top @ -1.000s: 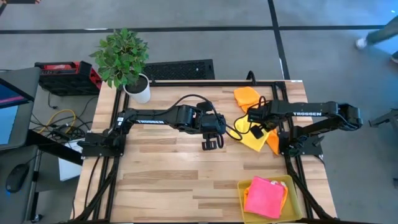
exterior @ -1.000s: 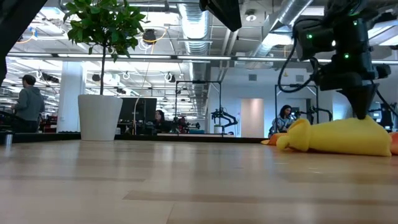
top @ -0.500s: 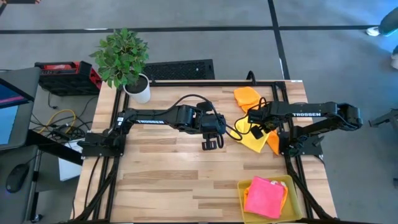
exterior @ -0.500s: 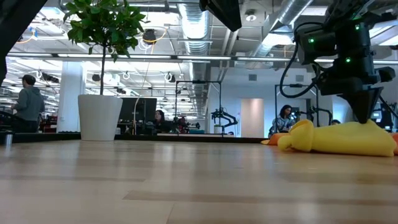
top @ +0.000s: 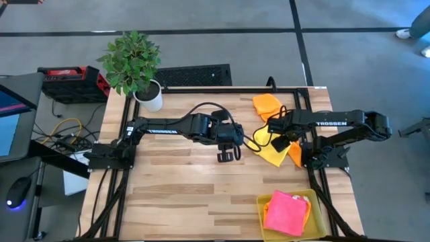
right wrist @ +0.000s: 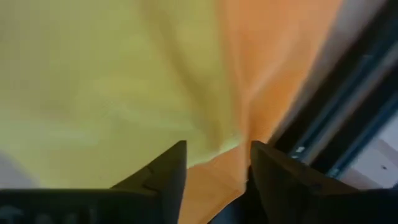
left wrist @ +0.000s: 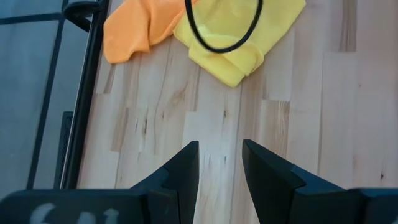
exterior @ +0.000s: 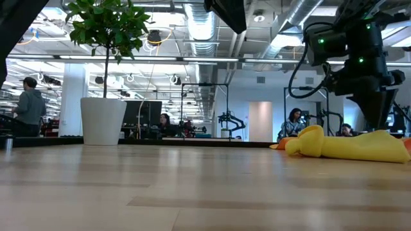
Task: Fold microfiber towels
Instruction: Fold the yellow microfiber cloth, then put the yellow microfiber cloth into the bin
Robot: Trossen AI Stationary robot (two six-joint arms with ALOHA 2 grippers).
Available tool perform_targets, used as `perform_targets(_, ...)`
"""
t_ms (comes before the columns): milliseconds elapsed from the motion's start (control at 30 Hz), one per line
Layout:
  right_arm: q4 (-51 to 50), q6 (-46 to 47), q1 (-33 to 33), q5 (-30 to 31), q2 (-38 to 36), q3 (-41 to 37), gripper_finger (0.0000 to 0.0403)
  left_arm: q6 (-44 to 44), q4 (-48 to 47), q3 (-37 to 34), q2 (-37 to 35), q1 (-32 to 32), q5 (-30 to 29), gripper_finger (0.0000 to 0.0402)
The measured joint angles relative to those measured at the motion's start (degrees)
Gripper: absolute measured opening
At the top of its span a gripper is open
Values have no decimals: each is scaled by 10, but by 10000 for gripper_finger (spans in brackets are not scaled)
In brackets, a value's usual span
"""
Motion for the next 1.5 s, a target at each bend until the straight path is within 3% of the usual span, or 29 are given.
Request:
perform_targets(167,0,-84,44,-63,-1,17,228,-19,-22,0,0,0,0,116)
perform_targets(367,-6,-90,147,-63,-3,72,228,-73,-71,0,-5,-8,1,116)
perform_targets(533,1,-119,230,-40,-5,121,226,-116,-110,0,-37,-33,-53,116)
perform_targets(767,32,-205,349,-27,1,126,225,-189,-173,0,-61,-77,-111,116)
perform_targets(1000,40,-236,450,-31,42,126,225,-196,-169,-1,-67,-128,-123,116)
perform_targets(1100,37,-260,475,-24,76,126,225,-196,-169,-1,-66,-141,-123,116)
perform_targets(1300,29,-262,500,62,138,109,225,-218,-169,-1,-66,-146,-123,116)
perform_targets(1500,52,-271,482,72,182,82,225,-228,-169,-1,-66,-142,-123,116)
